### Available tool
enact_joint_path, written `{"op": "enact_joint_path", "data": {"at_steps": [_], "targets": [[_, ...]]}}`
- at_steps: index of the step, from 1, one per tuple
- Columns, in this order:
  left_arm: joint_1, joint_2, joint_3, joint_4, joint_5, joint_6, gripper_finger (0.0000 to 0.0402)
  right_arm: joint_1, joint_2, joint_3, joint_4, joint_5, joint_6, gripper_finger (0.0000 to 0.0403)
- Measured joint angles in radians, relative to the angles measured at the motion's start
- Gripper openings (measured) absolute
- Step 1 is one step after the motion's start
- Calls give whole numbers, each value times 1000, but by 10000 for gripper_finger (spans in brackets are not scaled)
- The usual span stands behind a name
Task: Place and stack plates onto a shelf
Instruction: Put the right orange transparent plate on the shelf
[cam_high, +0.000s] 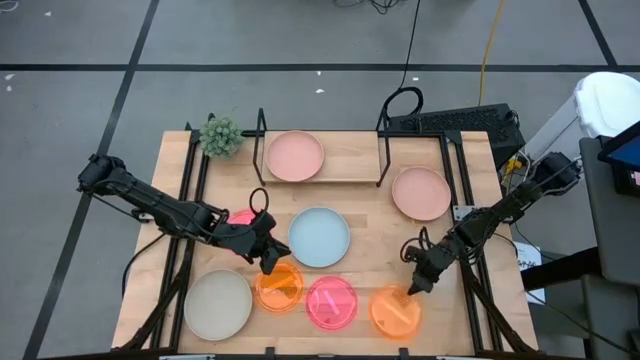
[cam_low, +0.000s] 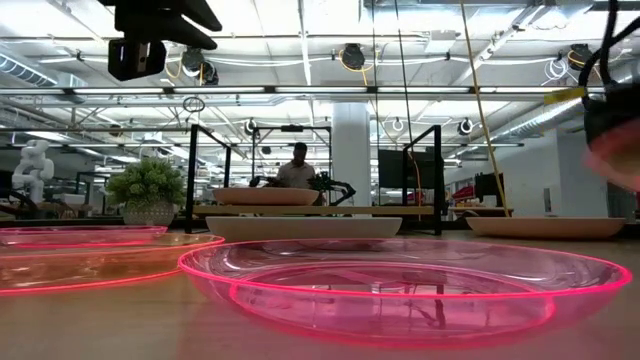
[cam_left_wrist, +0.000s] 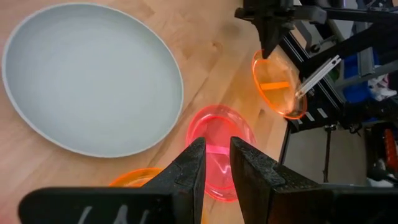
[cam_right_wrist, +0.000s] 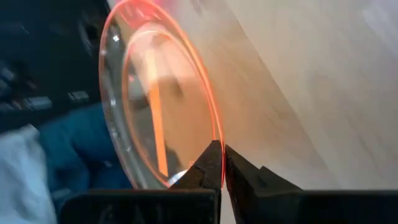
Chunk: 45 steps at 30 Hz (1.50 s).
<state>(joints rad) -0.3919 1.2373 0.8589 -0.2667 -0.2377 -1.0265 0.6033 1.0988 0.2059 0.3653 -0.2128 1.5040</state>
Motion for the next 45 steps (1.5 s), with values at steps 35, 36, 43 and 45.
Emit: {"op": "enact_joint_path", "data": {"at_steps": [35, 36, 43, 45], "targets": [[300, -290, 0, -124, -67, 402, 76, -283, -1, 345, -177, 891, 135, 0], [306, -299, 0, -133, -71, 409, 76, -301, 0, 345, -176, 892, 135, 0], [334, -312, 0, -135, -78, 501, 76, -408, 20, 345, -161, 898, 135, 0], [336, -309, 0, -135, -79, 515, 76, -425, 43, 345, -142, 897, 139, 0]]}}
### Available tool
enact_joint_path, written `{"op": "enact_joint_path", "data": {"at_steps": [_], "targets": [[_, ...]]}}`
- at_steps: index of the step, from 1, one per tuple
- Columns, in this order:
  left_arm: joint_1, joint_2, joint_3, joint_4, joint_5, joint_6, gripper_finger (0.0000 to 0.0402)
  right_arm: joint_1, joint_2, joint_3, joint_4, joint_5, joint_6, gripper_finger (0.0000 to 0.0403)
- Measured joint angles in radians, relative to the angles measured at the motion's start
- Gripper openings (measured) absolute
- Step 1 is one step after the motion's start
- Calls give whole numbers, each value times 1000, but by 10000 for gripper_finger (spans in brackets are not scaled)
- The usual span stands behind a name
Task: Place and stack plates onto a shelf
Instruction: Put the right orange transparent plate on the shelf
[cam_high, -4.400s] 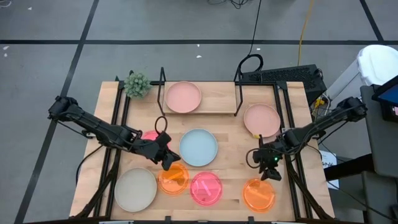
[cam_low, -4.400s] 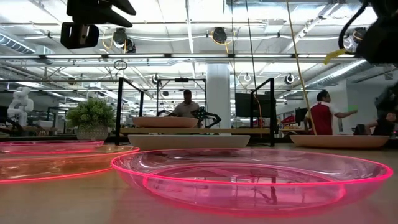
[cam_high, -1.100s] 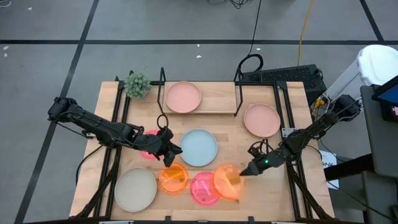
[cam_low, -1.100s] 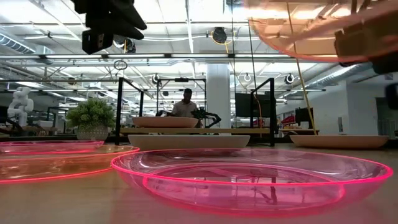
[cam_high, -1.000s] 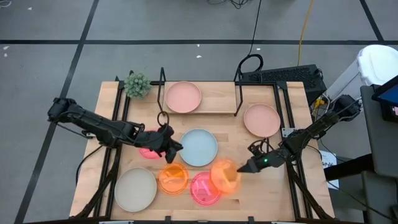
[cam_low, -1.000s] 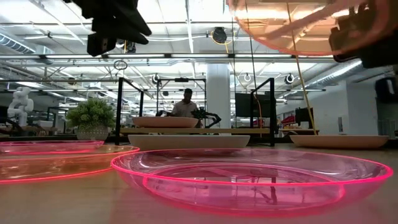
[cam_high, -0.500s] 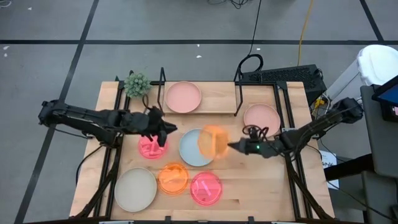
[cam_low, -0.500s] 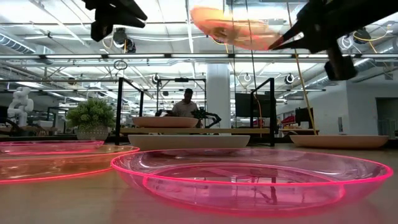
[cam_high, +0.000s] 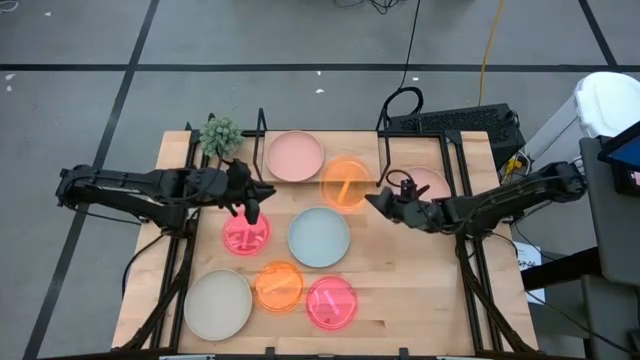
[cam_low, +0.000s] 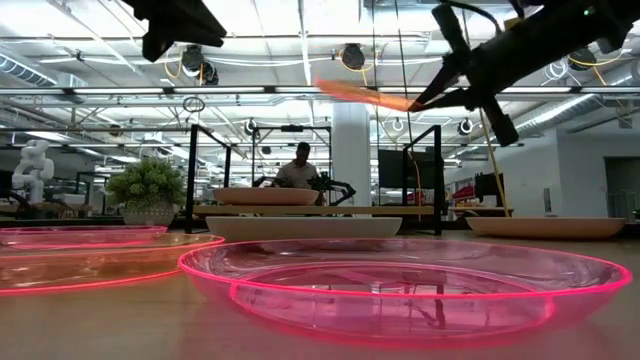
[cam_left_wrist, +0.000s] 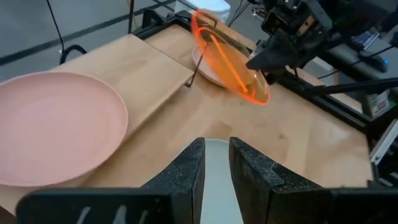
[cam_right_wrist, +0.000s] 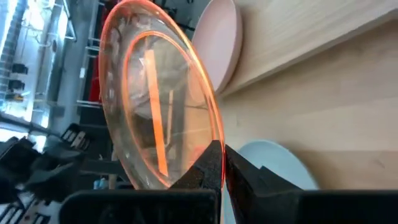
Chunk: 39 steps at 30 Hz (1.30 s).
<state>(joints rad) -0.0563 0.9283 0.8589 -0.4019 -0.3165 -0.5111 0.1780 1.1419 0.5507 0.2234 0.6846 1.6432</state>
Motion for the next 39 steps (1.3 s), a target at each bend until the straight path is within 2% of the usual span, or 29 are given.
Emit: {"op": "enact_joint_path", "data": {"at_steps": [4, 10, 28, 31, 39], "targets": [[0, 1, 0, 0, 0, 26, 76, -25, 60, 0, 63, 3, 20, 0], [0, 1, 0, 0, 0, 51, 76, -49, 147, 0, 194, 76, 40, 0], [0, 1, 0, 1, 0, 90, 76, -133, 318, 0, 463, 181, 13, 0], [0, 1, 0, 1, 0, 90, 76, -150, 345, 0, 497, 209, 36, 0], [12, 1, 0, 3, 0, 99, 76, -173, 363, 0, 498, 206, 87, 0]]}}
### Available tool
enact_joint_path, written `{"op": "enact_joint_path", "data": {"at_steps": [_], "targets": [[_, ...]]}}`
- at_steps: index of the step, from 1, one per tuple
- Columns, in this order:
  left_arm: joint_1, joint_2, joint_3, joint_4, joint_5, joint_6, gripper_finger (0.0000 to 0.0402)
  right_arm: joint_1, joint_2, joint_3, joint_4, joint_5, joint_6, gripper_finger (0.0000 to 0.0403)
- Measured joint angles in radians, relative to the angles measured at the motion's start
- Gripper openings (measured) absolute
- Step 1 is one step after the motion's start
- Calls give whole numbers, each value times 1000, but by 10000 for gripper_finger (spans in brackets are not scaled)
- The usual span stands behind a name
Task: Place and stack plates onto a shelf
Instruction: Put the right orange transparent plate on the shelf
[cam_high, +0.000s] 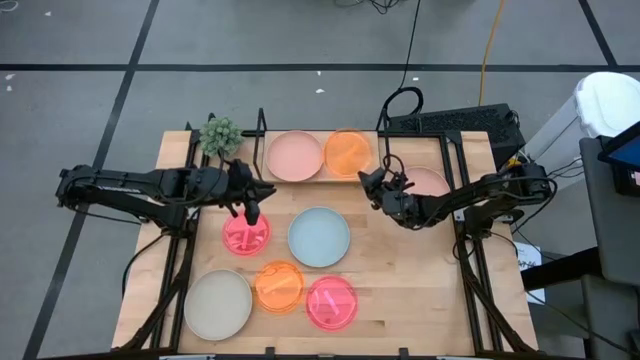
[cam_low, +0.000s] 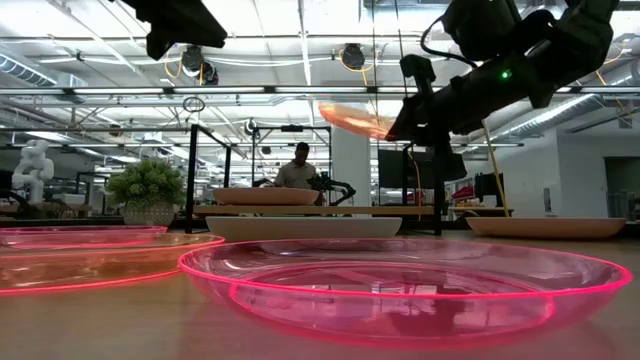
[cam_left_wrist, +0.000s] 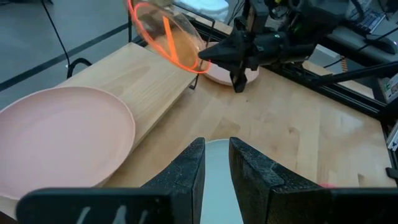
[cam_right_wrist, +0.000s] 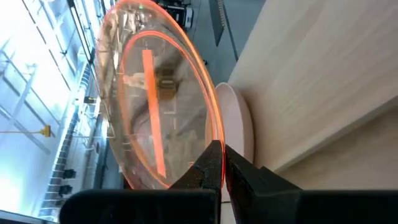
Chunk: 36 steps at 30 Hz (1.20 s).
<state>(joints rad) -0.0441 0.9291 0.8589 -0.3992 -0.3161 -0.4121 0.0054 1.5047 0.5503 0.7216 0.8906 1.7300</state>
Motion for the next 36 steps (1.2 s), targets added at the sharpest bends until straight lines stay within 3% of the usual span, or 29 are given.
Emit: {"op": "enact_joint_path", "data": {"at_steps": [12, 17, 36], "targets": [[1, 0, 0, 0, 0, 8, 76, -64, 0, 0, -63, 4, -65, 0], [1, 0, 0, 0, 0, -15, 76, -112, 0, 0, -86, 55, -66, 0], [1, 0, 0, -1, 0, -15, 76, -166, 0, 0, -151, 0, 15, 0]]}}
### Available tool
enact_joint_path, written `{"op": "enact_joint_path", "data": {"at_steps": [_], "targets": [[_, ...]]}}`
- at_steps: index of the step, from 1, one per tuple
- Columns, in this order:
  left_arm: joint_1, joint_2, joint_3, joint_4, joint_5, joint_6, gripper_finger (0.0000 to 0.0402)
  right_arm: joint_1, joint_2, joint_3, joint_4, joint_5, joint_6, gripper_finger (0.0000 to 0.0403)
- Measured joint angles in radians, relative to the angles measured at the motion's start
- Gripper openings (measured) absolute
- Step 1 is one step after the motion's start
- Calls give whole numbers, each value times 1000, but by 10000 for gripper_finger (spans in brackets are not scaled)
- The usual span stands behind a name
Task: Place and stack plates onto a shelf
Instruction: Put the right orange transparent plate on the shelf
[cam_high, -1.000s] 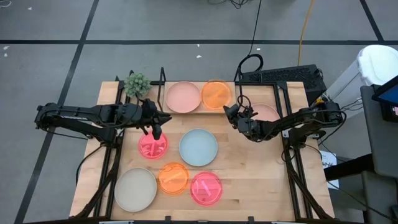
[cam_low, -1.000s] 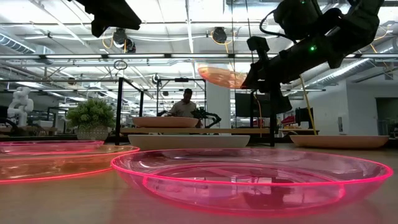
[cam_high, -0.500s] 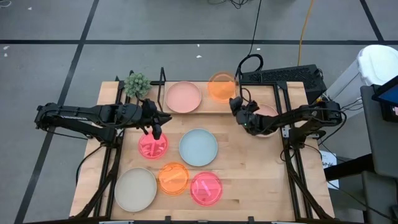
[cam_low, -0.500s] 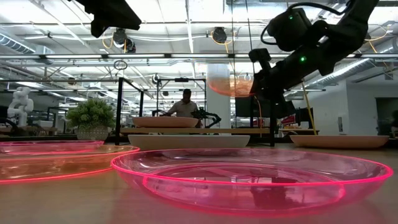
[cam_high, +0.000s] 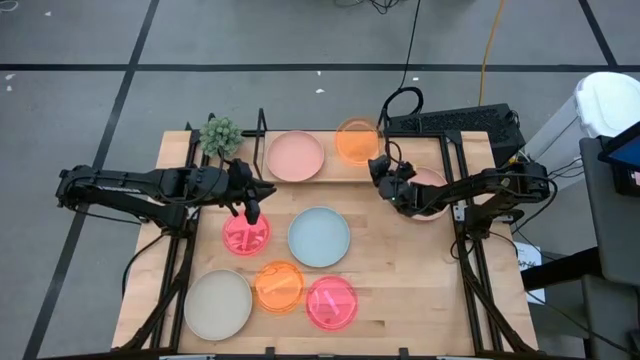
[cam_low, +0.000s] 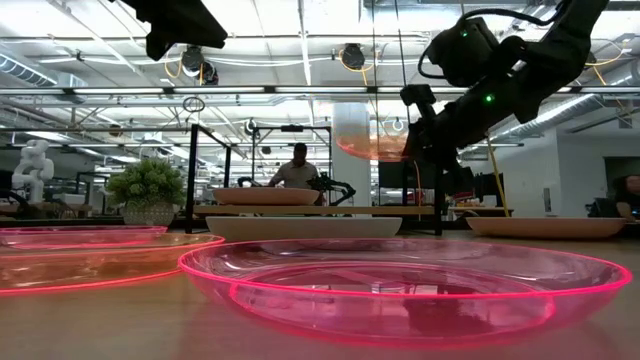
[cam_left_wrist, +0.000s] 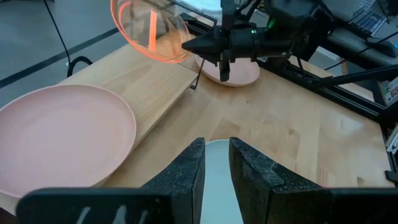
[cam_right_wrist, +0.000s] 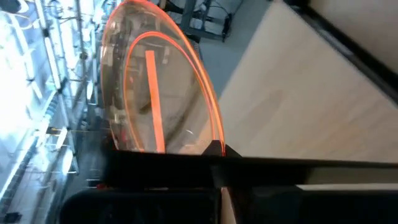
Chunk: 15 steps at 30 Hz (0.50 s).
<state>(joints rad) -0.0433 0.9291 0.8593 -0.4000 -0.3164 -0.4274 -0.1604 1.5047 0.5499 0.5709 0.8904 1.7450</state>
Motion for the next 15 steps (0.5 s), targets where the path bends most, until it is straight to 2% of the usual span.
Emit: {"op": "enact_joint_path", "data": {"at_steps": [8, 15], "targets": [[0, 0, 0, 0, 0, 0, 76, -16, 0, 0, -76, -7, 87, 0], [0, 0, 0, 0, 0, 0, 76, -15, 0, 0, -63, -77, 100, 0]]}}
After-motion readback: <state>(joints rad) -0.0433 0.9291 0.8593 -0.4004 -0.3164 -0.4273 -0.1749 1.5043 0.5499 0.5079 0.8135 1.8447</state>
